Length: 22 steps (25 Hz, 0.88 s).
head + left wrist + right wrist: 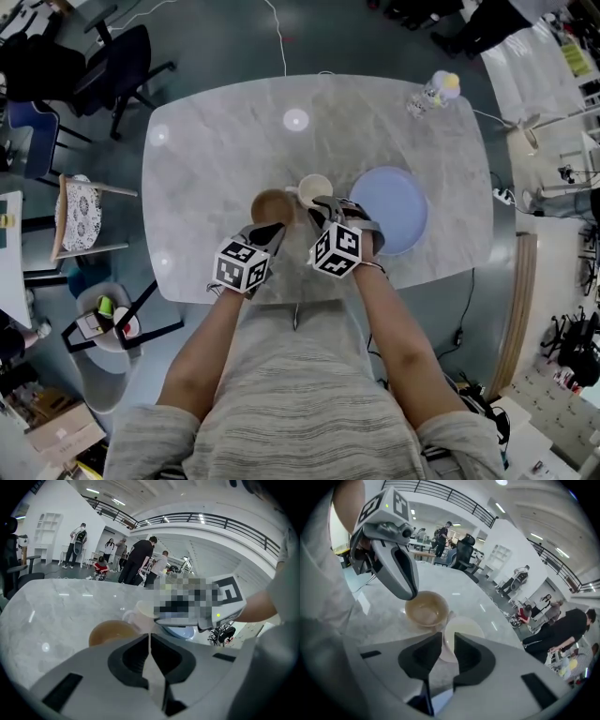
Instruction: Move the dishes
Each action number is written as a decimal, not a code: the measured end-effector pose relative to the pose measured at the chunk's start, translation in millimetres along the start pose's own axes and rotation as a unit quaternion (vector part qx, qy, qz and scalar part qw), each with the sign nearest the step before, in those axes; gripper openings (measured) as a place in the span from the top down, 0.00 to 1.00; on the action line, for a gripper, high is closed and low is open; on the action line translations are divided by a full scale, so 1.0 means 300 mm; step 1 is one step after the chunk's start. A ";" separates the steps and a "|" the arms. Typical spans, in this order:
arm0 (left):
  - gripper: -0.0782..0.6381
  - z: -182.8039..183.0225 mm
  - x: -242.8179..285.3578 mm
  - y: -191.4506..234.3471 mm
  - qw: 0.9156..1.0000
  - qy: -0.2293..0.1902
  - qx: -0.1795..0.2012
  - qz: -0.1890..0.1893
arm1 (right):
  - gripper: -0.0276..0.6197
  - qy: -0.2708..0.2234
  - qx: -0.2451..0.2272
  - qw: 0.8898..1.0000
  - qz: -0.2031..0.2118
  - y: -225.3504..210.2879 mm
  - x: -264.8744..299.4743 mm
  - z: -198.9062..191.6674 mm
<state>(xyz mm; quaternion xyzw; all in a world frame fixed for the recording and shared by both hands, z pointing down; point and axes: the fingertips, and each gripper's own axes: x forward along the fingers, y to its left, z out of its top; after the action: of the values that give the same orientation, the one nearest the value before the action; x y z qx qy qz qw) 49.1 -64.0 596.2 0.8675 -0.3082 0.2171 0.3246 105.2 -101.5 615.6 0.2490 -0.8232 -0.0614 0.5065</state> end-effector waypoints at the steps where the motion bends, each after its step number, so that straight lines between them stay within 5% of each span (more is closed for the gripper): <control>1: 0.85 -0.006 0.000 -0.003 1.000 0.000 -0.001 0.000 | 0.81 0.009 -0.011 1.000 0.004 0.003 0.006 -0.005; 10: 0.85 -0.015 0.012 -0.025 1.000 -0.003 -0.007 0.007 | 0.88 0.044 -0.100 0.993 0.039 0.020 0.009 -0.045; 22: 0.85 -0.029 0.030 -0.087 1.000 -0.005 -0.011 0.007 | 0.89 0.034 -0.118 0.990 0.073 0.117 -0.058 -0.084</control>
<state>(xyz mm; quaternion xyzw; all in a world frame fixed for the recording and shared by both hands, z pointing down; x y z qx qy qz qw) 71.7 -45.7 596.2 0.8627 -0.3184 0.2116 0.3311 121.0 -58.9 626.0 0.1285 -0.8084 -0.1125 0.5634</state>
